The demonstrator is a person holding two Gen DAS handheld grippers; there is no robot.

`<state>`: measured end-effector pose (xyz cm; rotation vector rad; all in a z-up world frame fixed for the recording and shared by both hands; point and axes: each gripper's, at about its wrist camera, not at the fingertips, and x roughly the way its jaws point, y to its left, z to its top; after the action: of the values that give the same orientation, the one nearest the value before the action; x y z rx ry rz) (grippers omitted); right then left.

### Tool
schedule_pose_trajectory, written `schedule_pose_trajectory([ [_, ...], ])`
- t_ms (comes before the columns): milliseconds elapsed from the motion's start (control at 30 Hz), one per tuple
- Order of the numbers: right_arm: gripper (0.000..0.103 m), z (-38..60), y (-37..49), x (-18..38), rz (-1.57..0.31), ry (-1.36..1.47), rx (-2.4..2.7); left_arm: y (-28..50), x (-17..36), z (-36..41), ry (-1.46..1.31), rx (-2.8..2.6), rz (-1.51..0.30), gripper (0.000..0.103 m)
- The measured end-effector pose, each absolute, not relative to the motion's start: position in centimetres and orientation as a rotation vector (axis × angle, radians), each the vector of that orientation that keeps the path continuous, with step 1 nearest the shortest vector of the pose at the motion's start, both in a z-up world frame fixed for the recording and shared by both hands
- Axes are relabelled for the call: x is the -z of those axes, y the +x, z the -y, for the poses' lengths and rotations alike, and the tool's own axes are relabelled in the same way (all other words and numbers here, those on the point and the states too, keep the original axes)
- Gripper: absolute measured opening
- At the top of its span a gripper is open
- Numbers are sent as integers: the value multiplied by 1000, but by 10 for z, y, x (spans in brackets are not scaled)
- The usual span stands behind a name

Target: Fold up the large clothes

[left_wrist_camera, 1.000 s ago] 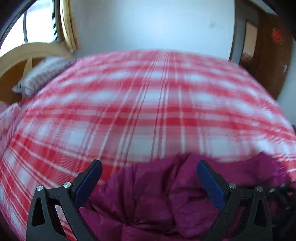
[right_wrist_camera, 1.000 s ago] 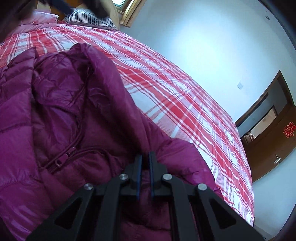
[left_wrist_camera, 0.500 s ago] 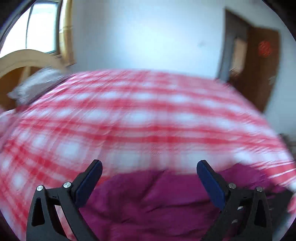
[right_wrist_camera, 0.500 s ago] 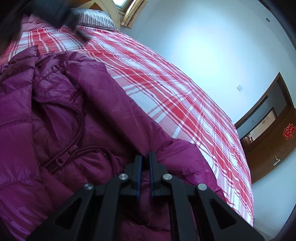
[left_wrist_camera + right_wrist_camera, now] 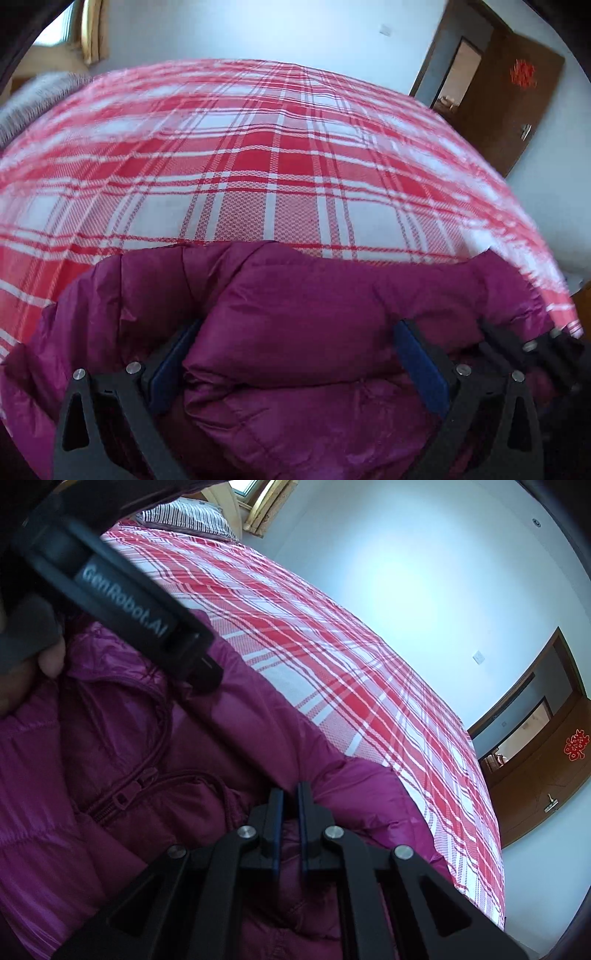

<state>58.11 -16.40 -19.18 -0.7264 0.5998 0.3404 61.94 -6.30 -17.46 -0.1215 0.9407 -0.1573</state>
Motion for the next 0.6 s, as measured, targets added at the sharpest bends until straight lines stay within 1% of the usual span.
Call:
schedule_pose_trajectory([
  [67,10,167,582,187,-615,-707,-360,618,175,67,-94,140,-938,102],
  [100,12,171,582,181,-635,-674,-380,617,177,67,-88,134,-935,102],
  [200,14,189,585,152,-667,-506,-424,617,178,68,-79,125,-926,102],
  [233,16,200,587,134,-664,-403,-416,618,178,66,-81,125,-922,102],
  [300,30,217,594,111,-657,-239,-368,618,178,64,-82,125,-917,102],
  [367,34,235,610,94,-672,-42,-280,618,178,64,-86,126,-913,102],
  [400,34,240,618,93,-694,32,-237,618,179,65,-83,125,-912,102],
  [467,33,235,628,102,-725,57,-195,619,179,65,-81,124,-913,102],
  [533,27,224,633,119,-768,33,-189,619,179,64,-82,124,-912,102],
  [600,18,216,637,144,-826,3,-168,619,180,65,-84,125,-911,102],
])
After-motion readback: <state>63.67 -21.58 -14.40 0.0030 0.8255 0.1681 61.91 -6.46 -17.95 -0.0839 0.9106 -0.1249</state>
